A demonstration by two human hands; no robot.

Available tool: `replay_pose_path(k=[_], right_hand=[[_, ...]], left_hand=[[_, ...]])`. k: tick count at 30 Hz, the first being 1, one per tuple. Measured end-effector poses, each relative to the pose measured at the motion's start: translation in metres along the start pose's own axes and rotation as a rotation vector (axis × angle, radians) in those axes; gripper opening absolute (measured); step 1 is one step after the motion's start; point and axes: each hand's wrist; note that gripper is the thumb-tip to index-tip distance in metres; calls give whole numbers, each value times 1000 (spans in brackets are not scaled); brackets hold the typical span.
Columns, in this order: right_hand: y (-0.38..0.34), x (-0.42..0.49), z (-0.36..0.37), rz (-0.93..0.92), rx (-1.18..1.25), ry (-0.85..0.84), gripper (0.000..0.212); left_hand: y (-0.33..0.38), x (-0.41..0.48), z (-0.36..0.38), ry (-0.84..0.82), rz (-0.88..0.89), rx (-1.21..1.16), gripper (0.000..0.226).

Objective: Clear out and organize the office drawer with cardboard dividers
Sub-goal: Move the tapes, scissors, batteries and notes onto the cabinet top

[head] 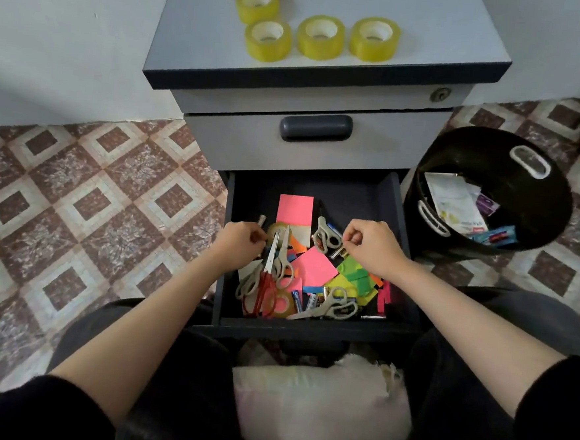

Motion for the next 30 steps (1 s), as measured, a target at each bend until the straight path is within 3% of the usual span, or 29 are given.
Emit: replay_pose_path(k=[5,11,22,30], right_hand=[[3,10,15,11,10,-48,20],[5,19,22,68,-9,-109,17],[-3,21,26,113,-20,-171,9],[-7,24,24,146,1,-187,11]], left_hand=[[-15,9,24,-175,-52,146,32],[-24,16,45,-409,-48,405,23],[-23,27,61,-367,8,575,31],[-24,32,55,-392,55,548,29]])
Point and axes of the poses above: each hand's wrist, its own x-axis towards the middle knuckle, its own z-axis out of the palm, y = z × x, and after that the axes turned 10 degrees about y, right-handed
